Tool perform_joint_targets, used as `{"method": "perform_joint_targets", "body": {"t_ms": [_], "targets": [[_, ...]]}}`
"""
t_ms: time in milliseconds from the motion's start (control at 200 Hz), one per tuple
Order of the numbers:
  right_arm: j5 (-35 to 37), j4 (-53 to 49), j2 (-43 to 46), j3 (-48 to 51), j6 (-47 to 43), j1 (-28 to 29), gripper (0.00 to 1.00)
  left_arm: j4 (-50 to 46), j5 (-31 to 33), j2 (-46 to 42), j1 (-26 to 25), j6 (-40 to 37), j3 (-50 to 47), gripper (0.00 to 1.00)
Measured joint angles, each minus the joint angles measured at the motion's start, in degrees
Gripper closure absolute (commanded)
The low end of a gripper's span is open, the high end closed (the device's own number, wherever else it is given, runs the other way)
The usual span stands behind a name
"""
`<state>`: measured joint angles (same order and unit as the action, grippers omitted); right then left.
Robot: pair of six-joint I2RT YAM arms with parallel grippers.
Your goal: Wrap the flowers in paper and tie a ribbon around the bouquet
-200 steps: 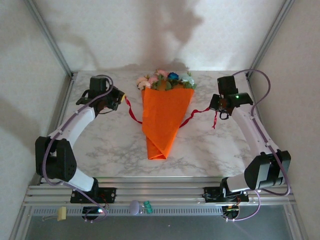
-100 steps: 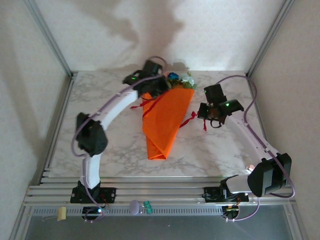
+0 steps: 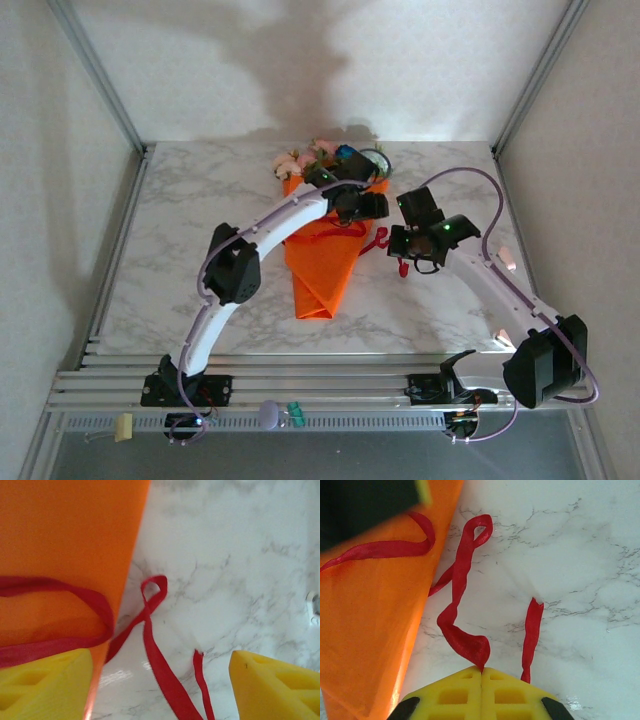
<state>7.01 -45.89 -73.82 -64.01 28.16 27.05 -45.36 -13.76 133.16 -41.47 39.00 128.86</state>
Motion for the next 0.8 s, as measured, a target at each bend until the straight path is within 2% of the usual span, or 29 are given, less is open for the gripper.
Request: {"method": "perform_joint_targets", "body": {"t_ms": [125,275,440,631,801], "targets": [[-0.7,0.0,0.4,0.5,0.0,0.2,1.00,-4.6,5.6,-5.5,2.1,1.6,-1.1,0.32],[-0.9,0.0,0.4,0.6,0.0,0.6,1.00,-5.6,8.4,-12.7,8.9,5.2,-11.9,0.38],[-1.1,0.0,0.4,0.6,-0.1,1.2,1.00,-3.7,7.6,-10.2,16.1,11.2,-16.1,0.38],[-1.1,0.0,0.4,0.6,0.0,1.4,1.00,-2.1,5.4,-2.1,15.4,16.6,-14.5,0.39],[-1.1,0.0,0.4,0.6,-0.1,1.7,1.00,-0.6,4.5,-0.2,14.8,19.4,-13.5,0.42]]}}
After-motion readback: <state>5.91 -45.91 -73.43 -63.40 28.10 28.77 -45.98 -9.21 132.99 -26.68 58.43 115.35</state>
